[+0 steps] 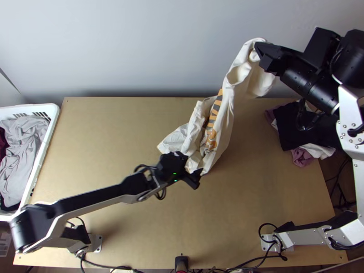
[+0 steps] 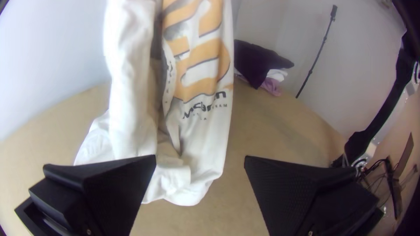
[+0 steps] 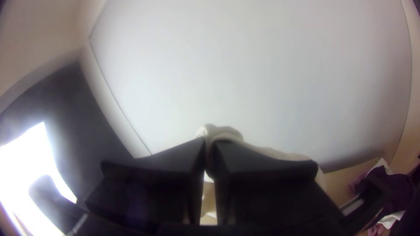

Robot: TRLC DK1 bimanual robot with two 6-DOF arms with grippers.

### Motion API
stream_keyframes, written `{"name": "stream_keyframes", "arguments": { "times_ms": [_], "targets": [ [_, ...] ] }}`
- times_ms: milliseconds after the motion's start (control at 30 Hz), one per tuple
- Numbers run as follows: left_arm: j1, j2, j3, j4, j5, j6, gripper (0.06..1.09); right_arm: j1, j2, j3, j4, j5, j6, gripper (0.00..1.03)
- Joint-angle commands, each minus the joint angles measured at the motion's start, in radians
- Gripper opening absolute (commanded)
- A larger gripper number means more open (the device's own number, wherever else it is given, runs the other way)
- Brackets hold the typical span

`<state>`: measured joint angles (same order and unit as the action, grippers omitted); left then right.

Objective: Fold the t-shirt

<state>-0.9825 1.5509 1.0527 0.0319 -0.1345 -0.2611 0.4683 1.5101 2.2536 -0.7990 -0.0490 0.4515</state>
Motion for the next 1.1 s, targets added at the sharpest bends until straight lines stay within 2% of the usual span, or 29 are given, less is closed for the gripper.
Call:
{"name": "stream_keyframes", "arguments": {
  "times_ms": [0, 333, 400, 567, 800, 933, 967, 1000, 1033, 1067],
  "targets": [
    [-0.004, 0.239, 0.052, 0.166, -0.076, 0.082, 1.03, -0.013, -0.03, -0.012, -0.017, 0.001, -0.004, 0.03],
    [0.13, 0.324, 0.055, 0.252, -0.076, 0.14, 1.04, -0.011, -0.037, -0.011, -0.028, -0.006, -0.005, 0.03],
    [0.157, 0.341, 0.069, 0.275, -0.105, 0.154, 1.04, -0.011, -0.039, -0.012, -0.031, -0.008, -0.005, 0.03],
    [0.205, 0.344, 0.122, 0.273, -0.171, 0.183, 1.04, -0.011, -0.039, -0.02, -0.034, -0.006, -0.011, 0.03],
    [0.209, 0.417, 0.184, 0.272, -0.208, 0.181, 1.04, -0.007, -0.039, -0.028, -0.034, -0.008, -0.011, 0.03],
    [0.214, 0.448, 0.24, 0.195, -0.212, 0.183, 1.03, -0.007, -0.039, -0.038, -0.034, -0.006, -0.023, 0.03],
    [0.215, 0.46, 0.248, 0.174, -0.208, 0.183, 1.01, -0.007, -0.039, -0.04, -0.034, -0.006, -0.023, 0.03],
    [0.215, 0.475, 0.25, 0.169, -0.203, 0.18, 0.88, -0.007, -0.039, -0.042, -0.034, -0.006, -0.023, 0.03],
    [0.217, 0.489, 0.25, 0.163, -0.18, 0.178, 0.61, -0.007, -0.039, -0.042, -0.034, -0.006, -0.025, 0.03],
    [0.219, 0.502, 0.25, 0.163, -0.148, 0.172, 0.24, -0.007, -0.039, -0.042, -0.032, -0.006, -0.03, 0.03]
  ]
}}
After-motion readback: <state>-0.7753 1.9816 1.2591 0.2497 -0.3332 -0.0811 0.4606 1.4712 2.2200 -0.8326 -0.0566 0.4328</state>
